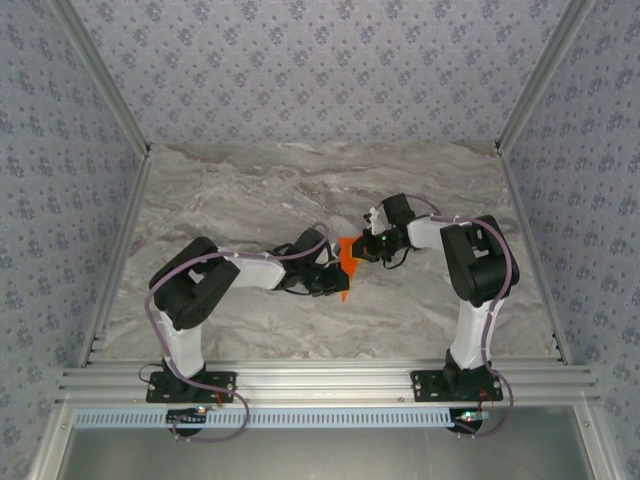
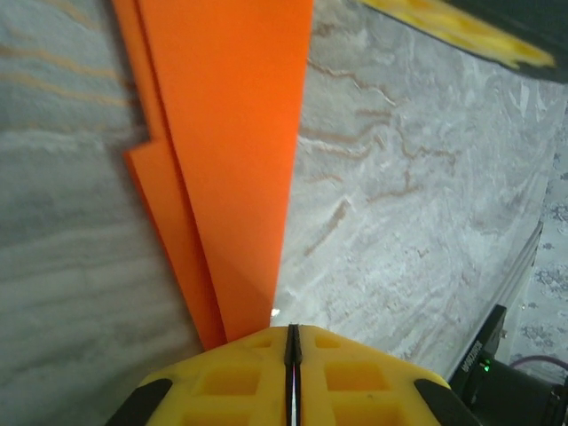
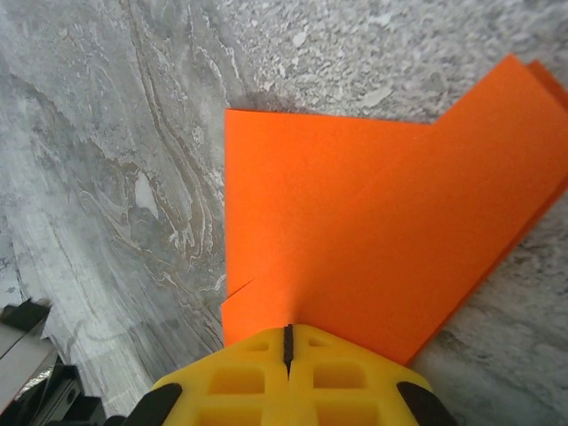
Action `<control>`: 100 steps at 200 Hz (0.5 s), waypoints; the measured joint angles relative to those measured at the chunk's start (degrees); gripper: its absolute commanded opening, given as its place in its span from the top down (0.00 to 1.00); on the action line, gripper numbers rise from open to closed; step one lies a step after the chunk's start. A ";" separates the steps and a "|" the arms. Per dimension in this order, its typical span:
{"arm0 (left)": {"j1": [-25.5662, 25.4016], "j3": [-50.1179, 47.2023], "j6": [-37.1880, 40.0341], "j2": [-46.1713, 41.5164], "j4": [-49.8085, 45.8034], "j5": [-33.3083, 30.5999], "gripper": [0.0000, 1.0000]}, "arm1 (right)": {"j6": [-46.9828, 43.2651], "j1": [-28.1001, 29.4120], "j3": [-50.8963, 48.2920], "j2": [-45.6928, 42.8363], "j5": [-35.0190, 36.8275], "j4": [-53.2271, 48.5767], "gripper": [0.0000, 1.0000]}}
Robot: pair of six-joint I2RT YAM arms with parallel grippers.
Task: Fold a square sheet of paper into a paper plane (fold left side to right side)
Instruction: Fold the wing for the fifth time at the center of the table.
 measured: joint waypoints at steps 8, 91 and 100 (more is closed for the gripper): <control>0.00 0.00 0.00 -0.52 -0.17 0.81 0.90 | -0.02 0.07 0.17 0.00 0.20 -0.28 1.00; 0.00 0.00 -0.70 -0.17 0.24 5.05 0.90 | -0.66 0.55 1.49 0.20 1.53 -2.60 1.00; 0.00 0.00 -0.70 0.37 0.13 5.03 0.91 | -0.70 0.55 1.51 0.20 1.53 -2.64 1.00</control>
